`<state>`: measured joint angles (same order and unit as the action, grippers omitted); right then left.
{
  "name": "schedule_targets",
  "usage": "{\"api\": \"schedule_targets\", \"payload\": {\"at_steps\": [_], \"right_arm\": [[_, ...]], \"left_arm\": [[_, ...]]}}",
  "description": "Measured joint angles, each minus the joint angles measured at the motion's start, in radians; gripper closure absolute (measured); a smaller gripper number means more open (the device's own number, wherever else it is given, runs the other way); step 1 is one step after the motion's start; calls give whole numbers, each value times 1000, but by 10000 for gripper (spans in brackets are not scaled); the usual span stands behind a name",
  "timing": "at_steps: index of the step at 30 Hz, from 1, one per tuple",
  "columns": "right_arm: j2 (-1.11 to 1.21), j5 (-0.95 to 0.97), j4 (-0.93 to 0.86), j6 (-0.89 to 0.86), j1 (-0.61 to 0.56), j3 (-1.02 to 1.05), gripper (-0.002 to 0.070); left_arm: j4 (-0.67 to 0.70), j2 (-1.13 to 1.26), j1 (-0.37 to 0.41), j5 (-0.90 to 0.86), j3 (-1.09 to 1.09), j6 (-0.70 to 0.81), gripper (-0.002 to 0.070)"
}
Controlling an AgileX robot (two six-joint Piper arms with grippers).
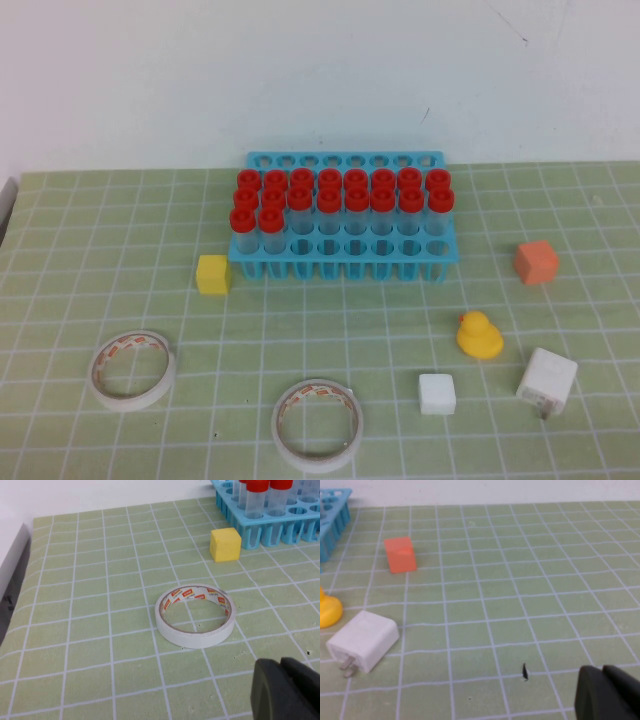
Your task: Place the test tubes
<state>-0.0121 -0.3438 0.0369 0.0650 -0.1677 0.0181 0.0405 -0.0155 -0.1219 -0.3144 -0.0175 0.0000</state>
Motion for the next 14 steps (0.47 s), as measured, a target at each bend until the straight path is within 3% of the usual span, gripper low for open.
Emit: {"api": "schedule_targets", "payload": {"at_steps": [8, 14], "right_arm": [[0, 0, -6, 0, 130, 0, 678], [0, -2, -6, 0, 142, 0, 678]], "left_arm": [[0, 0, 0, 0, 0, 0, 676], [0, 0, 0, 0, 0, 8, 676]]}}
